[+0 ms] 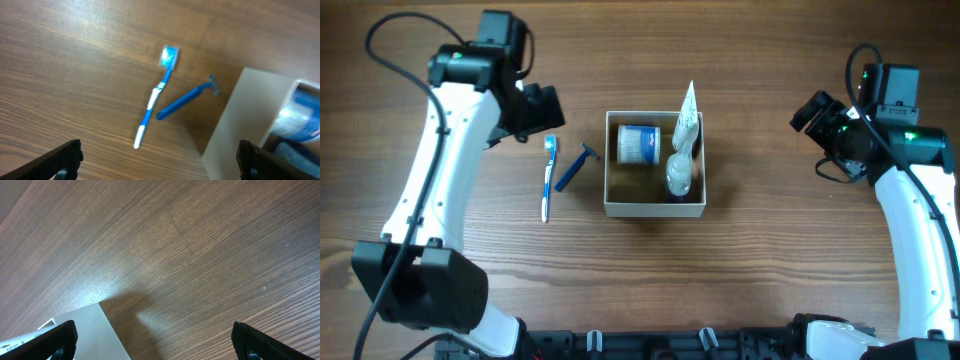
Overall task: Pack container
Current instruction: 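Grasp the blue toothbrush with the left gripper and lift it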
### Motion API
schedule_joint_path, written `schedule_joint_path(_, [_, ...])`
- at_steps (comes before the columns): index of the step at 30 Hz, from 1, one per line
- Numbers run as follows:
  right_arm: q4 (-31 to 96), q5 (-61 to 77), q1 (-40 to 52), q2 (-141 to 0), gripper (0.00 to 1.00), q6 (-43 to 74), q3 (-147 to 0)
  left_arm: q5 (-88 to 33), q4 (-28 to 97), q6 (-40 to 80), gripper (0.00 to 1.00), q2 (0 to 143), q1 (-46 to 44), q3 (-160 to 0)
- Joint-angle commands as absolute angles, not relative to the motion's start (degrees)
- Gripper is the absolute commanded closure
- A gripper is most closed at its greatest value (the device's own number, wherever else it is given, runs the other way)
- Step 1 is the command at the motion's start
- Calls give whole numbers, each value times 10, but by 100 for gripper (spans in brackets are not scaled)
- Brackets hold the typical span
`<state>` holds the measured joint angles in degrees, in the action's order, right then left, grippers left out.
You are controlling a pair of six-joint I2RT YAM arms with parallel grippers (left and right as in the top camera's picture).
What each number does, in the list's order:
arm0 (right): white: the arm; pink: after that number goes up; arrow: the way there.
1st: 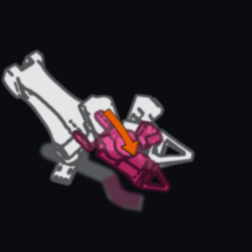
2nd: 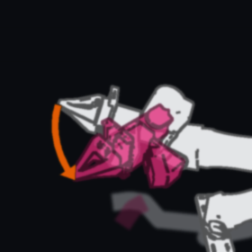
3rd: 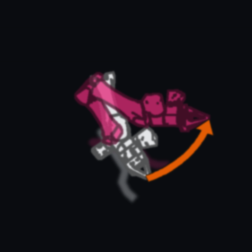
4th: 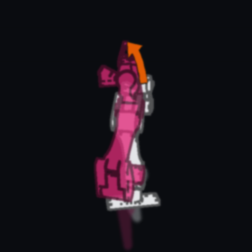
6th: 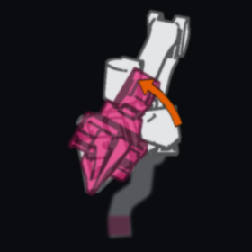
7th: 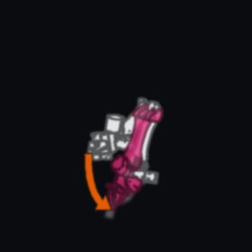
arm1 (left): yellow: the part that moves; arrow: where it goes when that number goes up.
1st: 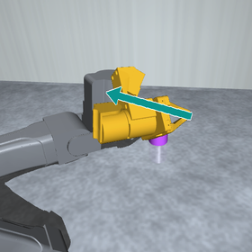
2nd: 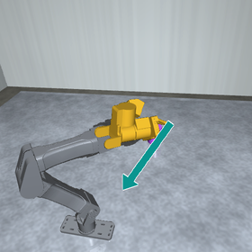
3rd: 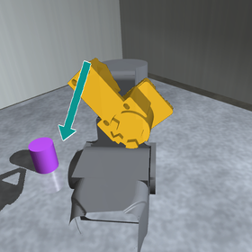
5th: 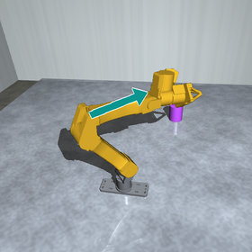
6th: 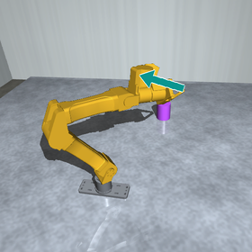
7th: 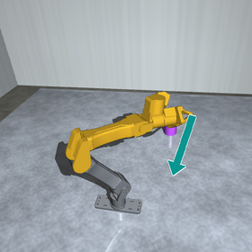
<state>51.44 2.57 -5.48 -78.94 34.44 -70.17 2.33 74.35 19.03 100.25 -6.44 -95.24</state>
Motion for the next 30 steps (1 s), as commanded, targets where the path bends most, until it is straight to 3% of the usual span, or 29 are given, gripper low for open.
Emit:
schedule_joint_path(1, [514, 30, -57, -793, 0, 339, -708, -20, 742, 108, 0, 1013, -44, -908])
schedule_joint_path(9, [514, 30, -57, -793, 0, 338, -708, -19, 605, 105, 2, 1022, -41, -778])
schedule_joint_path(21, [514, 30, -57, -793, 0, 339, -708, -19, 465, 107, 14, 1059, -41, -683])
schedule_joint_path(26, [514, 30, -57, -793, 0, 339, -708, -19, 434, 107, 30, 1082, -41, -681])
schedule_joint_path(30, [514, 30, -57, -793, 0, 339, -708, -19, 427, 97, 32, 1101, -41, -681])
